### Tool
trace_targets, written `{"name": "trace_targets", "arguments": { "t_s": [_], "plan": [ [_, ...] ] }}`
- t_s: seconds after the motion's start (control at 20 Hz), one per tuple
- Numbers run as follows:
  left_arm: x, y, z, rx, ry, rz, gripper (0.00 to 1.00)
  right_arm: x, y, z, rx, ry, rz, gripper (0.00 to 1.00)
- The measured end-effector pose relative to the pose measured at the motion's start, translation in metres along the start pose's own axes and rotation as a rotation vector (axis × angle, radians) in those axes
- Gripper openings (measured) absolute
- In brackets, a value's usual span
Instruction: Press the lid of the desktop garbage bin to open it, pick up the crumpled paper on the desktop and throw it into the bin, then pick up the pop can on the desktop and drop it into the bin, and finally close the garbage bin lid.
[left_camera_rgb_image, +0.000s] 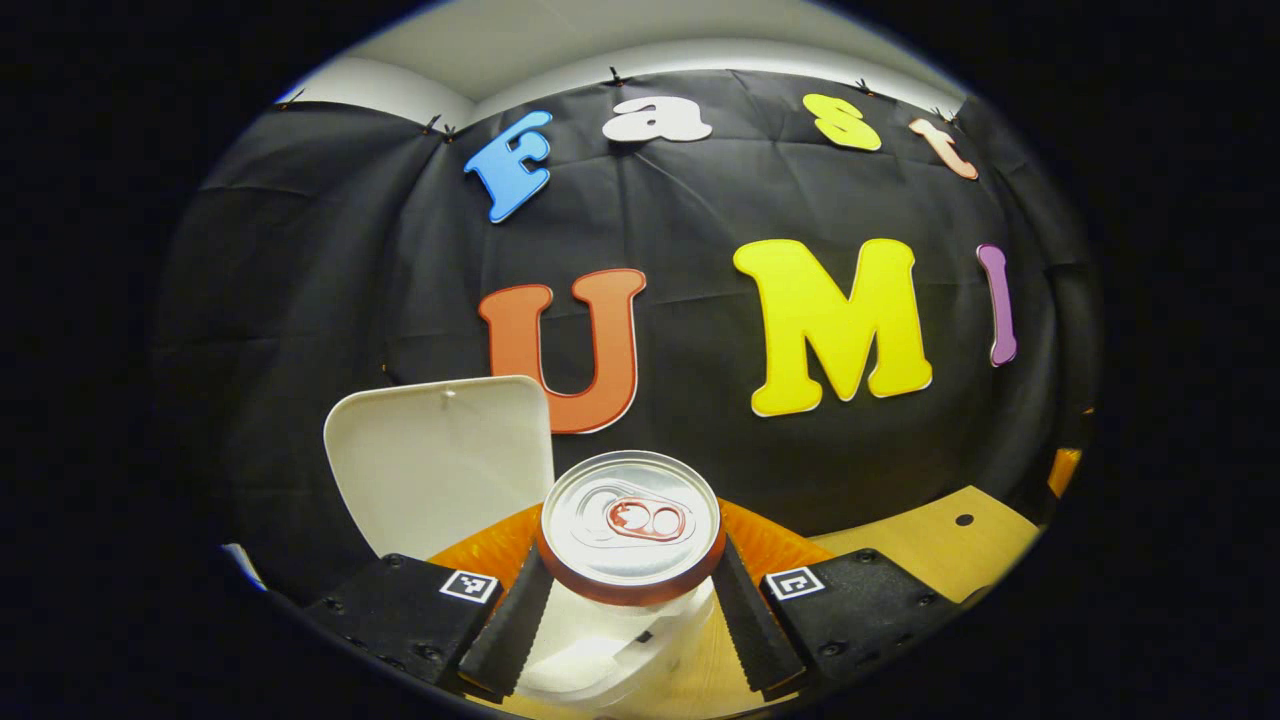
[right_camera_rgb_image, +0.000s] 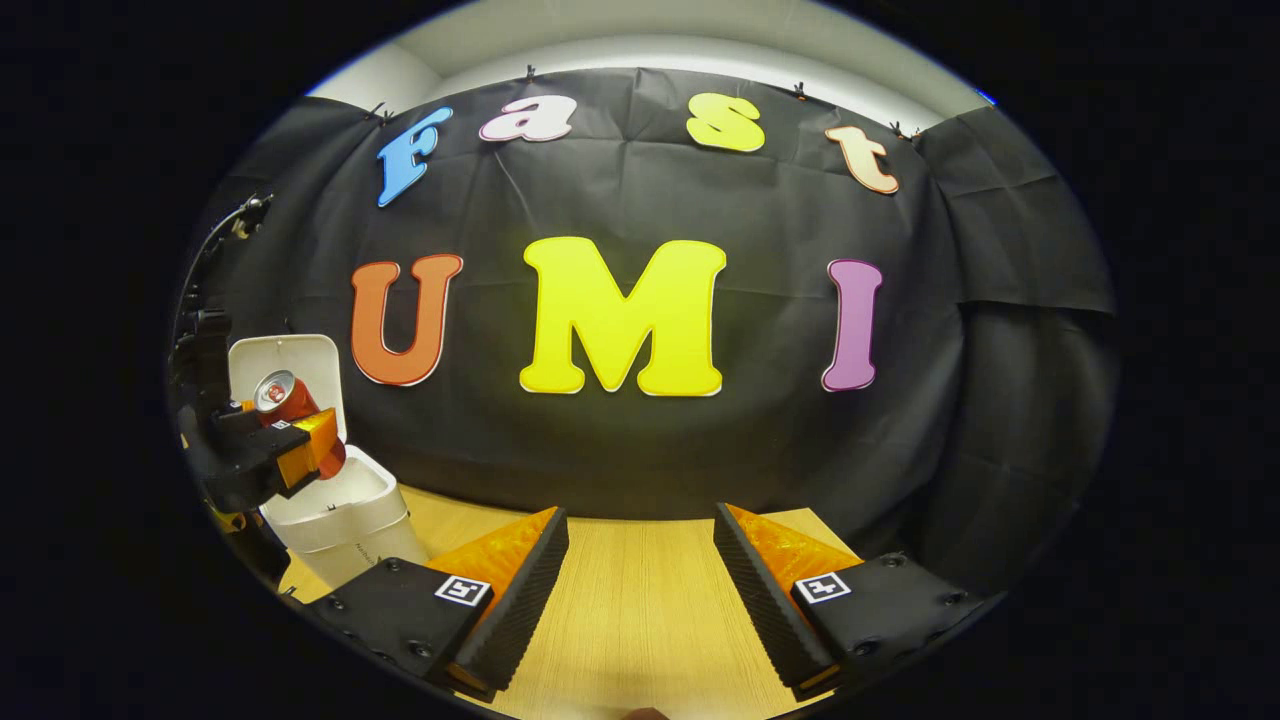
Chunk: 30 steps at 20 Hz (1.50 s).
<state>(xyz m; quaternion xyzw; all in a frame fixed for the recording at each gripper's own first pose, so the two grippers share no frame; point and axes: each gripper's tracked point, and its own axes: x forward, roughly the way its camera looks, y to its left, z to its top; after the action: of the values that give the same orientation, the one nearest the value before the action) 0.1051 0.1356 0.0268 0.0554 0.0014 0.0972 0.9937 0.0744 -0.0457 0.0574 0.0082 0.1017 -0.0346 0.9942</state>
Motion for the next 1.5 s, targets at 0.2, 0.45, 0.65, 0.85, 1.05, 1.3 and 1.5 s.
{"name": "trace_targets", "arguments": {
  "t_s": [0.2, 0.45, 0.65, 0.85, 1.05, 1.3, 1.5],
  "plan": [
    [0.010, 0.020, -0.006, 0.006, 0.020, 0.051, 0.75, 0.003, 0.000, -0.003, 0.005, 0.014, 0.009, 0.93],
    [0.011, 0.020, -0.006, -0.001, 0.018, 0.055, 0.89, 0.005, -0.004, -0.002, 0.004, 0.008, 0.009, 0.94],
    [0.010, 0.017, 0.028, 0.020, -0.051, 0.039, 0.95, 0.007, -0.008, -0.001, 0.012, 0.010, 0.013, 0.94],
    [0.017, 0.025, 0.069, 0.020, -0.113, 0.032, 0.96, 0.009, -0.009, -0.002, 0.022, 0.017, 0.021, 0.93],
    [0.030, 0.048, 0.096, 0.011, -0.130, 0.056, 0.96, 0.010, -0.013, -0.004, 0.033, 0.023, 0.026, 0.94],
    [0.052, 0.097, 0.110, -0.025, -0.131, 0.128, 0.96, 0.010, -0.017, -0.009, 0.043, 0.042, 0.029, 0.94],
    [0.067, 0.137, 0.096, -0.054, -0.077, 0.188, 0.96, 0.010, -0.016, -0.012, 0.054, 0.054, 0.039, 0.94]
  ]
}}
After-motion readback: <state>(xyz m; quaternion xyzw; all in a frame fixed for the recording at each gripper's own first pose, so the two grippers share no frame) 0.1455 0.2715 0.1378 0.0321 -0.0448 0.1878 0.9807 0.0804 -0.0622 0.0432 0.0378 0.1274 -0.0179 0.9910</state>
